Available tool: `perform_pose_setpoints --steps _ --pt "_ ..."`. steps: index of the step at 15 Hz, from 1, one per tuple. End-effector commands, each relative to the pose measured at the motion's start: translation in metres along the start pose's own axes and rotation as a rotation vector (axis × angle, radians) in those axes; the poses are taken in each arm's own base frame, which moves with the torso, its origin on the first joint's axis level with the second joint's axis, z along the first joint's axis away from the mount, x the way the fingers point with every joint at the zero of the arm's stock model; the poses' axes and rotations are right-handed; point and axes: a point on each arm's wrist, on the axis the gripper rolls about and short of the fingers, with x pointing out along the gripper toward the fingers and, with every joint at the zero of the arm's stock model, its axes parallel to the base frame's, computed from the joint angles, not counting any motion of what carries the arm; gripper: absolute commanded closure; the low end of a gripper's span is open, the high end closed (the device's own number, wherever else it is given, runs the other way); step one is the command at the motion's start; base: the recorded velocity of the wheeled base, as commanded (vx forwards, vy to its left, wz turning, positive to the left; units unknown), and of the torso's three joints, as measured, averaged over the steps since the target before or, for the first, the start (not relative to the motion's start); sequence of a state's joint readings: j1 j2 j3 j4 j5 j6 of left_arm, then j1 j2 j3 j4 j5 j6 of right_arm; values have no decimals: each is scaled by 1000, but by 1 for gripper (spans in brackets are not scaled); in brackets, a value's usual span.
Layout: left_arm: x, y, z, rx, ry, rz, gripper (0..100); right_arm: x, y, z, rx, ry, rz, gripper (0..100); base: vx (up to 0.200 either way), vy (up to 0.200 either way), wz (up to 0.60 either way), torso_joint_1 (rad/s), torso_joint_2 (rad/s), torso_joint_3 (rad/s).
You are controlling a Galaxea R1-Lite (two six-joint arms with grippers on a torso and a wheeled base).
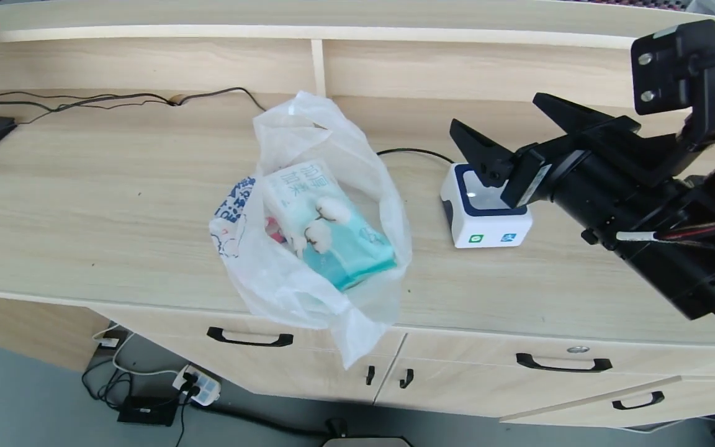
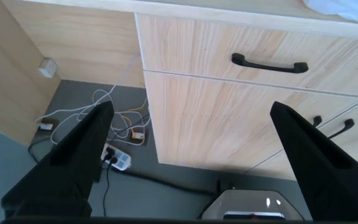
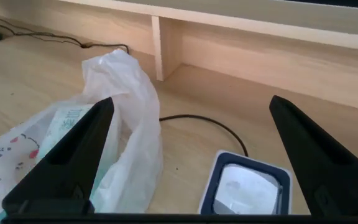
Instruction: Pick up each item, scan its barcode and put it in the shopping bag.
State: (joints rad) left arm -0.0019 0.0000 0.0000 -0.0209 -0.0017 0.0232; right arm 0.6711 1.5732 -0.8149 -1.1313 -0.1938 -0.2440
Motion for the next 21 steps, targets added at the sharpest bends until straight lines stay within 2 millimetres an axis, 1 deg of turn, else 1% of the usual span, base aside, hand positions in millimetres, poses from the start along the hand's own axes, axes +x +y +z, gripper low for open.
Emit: perform_pose_setpoints --steps 1,2,3,4,6,7,9,10,11,14,15,17,18,20,21 --pt "0 0 0 0 1 1 0 -4 -4 5 32 -15 -21 0 0 0 0 0 0 0" --pt "0 0 0 0 -1 1 0 -14 -14 10 47 -37 -53 0 0 0 0 0 0 0" --pt "0 0 0 0 1 1 0 -34 -31 10 31 -30 -96 0 0 0 0 0 0 0" --pt "0 0 0 0 1 1 0 -55 -50 1 -3 12 -153 0 0 0 0 0 0 0" --pt "0 0 0 1 1 1 0 -95 -74 -22 -23 105 -177 0 0 0 0 0 0 0" --pt "0 0 0 1 1 1 0 -104 -77 -28 -11 126 -167 0 0 0 0 0 0 0" --pt "0 0 0 0 1 1 0 -106 -78 -31 44 116 -174 0 -200 0 0 2 5 2" --pt "0 0 0 0 -1 1 0 -105 -83 -35 53 130 -199 0 -200 0 0 17 7 -2" --pt "0 0 0 0 1 1 0 -105 -92 -39 44 146 -246 0 -200 0 0 12 2 -2" --pt "0 0 0 3 1 1 0 -107 -125 -52 -49 185 -338 0 0 0 0 0 0 0" --pt "0 0 0 3 1 1 0 -105 -129 -56 -77 186 -316 0 0 -200 0 -17 -12 12" --pt "0 0 0 4 2 0 0 -103 -130 -63 -73 207 -298 0 0 -200 0 7 7 2" --pt "0 0 0 3 1 1 0 -103 -130 -71 -61 231 -293 0 0 -200 0 27 12 -2" --pt "0 0 0 3 1 1 0 -102 -131 -75 -39 241 -296 0 0 -200 0 22 7 2" --pt "0 0 0 4 1 1 0 -103 -136 -77 -38 247 -319 0 0 -200 0 -2 2 7"
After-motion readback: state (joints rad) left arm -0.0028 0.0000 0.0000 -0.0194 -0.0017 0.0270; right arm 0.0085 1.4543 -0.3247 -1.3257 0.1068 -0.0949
